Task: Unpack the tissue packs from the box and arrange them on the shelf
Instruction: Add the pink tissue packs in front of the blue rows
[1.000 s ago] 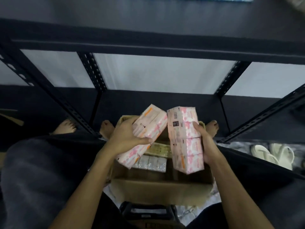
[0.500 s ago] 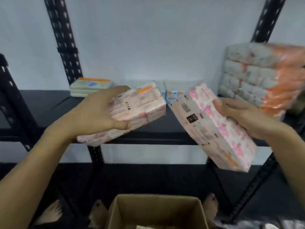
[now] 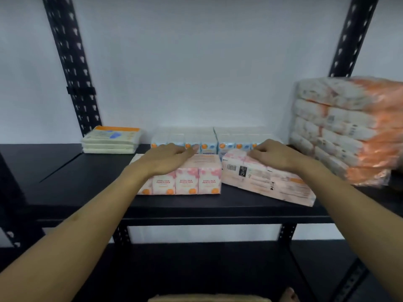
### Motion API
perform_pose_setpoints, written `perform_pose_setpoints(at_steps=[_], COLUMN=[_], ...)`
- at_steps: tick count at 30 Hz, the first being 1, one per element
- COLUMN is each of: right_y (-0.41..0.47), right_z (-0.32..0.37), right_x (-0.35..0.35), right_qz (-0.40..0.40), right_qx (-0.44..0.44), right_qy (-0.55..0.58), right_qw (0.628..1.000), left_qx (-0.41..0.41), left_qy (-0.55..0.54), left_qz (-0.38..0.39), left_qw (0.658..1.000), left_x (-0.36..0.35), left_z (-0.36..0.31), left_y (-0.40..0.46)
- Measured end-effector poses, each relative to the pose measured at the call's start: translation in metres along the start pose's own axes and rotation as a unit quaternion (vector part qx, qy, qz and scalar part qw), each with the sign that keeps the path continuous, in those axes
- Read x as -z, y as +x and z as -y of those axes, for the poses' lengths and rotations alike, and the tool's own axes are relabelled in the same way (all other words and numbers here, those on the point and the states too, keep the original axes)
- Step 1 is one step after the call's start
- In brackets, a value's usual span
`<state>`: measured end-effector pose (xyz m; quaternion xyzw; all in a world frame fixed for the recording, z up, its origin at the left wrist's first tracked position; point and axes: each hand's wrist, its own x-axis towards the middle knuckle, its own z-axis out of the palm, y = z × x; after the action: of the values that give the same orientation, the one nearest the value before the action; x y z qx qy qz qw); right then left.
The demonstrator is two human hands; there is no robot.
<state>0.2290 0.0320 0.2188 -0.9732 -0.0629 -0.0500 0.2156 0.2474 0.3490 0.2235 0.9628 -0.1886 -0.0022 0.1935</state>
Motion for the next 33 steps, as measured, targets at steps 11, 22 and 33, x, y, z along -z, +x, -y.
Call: perform_pose_setpoints(at_steps=[11, 22, 33], right_y=[0.016, 0.016, -0.015], right_z=[0.013, -0.004, -0.02], right_x=[0.004, -0.013, -0.066], right_qz=[-0.028, -0.09, -0.306], right_qx=[-0.04, -0.01, 0.146], right_qy=[-0.277, -0.035, -0.26], right_qw=[0.96, 0.995, 0.904], left_qx=[0.002, -0.049, -0.048], left_qy=[0.026, 0.165, 0.152], left_qz=[-0.099, -0.285, -0.295], left_qw=[0.995, 0.943, 0.942], left_x=[-0.014, -0.039, -0.047], left_z=[0.01, 0.007, 0.013], left_y=[0.035, 0.026, 0.021])
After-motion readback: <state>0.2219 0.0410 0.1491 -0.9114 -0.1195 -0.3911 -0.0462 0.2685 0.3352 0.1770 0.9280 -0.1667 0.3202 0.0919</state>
